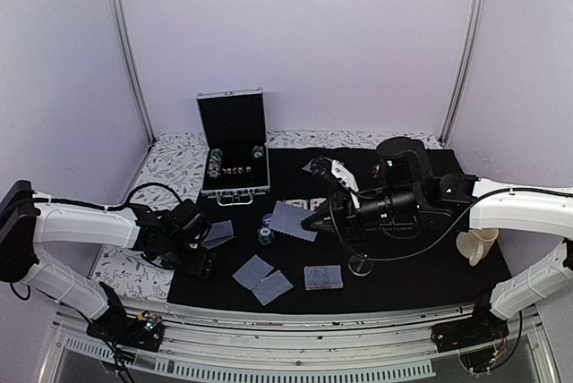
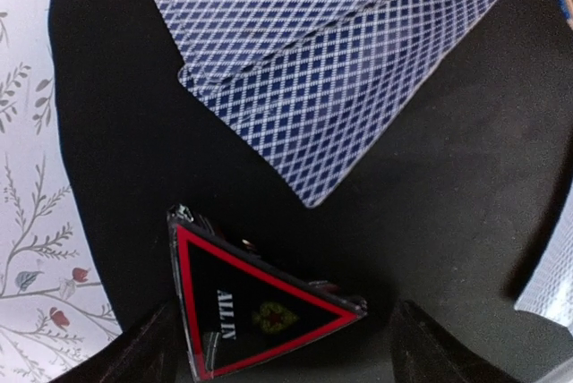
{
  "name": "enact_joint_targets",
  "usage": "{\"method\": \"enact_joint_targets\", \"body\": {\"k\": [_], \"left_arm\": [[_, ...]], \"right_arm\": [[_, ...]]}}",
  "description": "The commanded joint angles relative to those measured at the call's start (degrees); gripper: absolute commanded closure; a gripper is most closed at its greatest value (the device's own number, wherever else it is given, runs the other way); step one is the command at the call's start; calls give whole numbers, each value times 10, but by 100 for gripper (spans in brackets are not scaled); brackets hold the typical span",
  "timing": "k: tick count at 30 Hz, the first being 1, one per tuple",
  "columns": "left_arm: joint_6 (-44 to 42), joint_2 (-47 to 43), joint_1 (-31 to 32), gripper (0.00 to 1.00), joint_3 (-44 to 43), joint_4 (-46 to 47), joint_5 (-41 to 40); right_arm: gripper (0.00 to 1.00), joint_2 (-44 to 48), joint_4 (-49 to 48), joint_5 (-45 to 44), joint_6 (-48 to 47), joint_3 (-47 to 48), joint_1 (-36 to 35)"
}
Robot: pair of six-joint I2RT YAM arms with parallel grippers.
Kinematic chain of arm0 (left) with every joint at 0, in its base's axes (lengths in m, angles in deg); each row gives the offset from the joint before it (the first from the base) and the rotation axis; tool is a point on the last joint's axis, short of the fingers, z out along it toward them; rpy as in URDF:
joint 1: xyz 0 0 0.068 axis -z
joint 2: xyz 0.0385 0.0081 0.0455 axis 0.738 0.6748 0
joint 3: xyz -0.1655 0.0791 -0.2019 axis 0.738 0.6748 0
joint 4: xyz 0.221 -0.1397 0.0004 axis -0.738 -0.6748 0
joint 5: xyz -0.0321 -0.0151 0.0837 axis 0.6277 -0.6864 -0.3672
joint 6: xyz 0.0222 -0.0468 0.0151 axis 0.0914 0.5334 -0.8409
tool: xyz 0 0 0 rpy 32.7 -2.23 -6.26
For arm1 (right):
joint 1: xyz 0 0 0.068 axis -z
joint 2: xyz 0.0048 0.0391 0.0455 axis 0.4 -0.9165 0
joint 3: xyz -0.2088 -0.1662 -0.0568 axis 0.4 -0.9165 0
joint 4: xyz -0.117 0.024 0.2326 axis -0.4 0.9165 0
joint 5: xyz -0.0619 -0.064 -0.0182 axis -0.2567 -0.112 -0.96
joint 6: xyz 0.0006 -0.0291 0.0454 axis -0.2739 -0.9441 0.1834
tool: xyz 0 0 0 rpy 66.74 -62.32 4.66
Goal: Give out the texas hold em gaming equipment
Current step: Pick up the all-in button from the poker table mat.
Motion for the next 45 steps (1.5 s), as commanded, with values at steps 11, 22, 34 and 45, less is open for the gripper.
{"method": "enact_joint_targets", "body": {"k": [11,22,34,45], "left_arm": [[12,65,9,18,-23,-13,-52],[26,26,9,25,-31,-49,-53],[16,27,8,32,-23,-35,-54],[14,39,5,38,-4,-17,-39]], "right_arm": [[98,0,10,15,-3,8,3],[98,-6,15,15,-5,12,3],[97,-2,24,11,-7,15,3],[97,1,27,10,-7,16,3]]}}
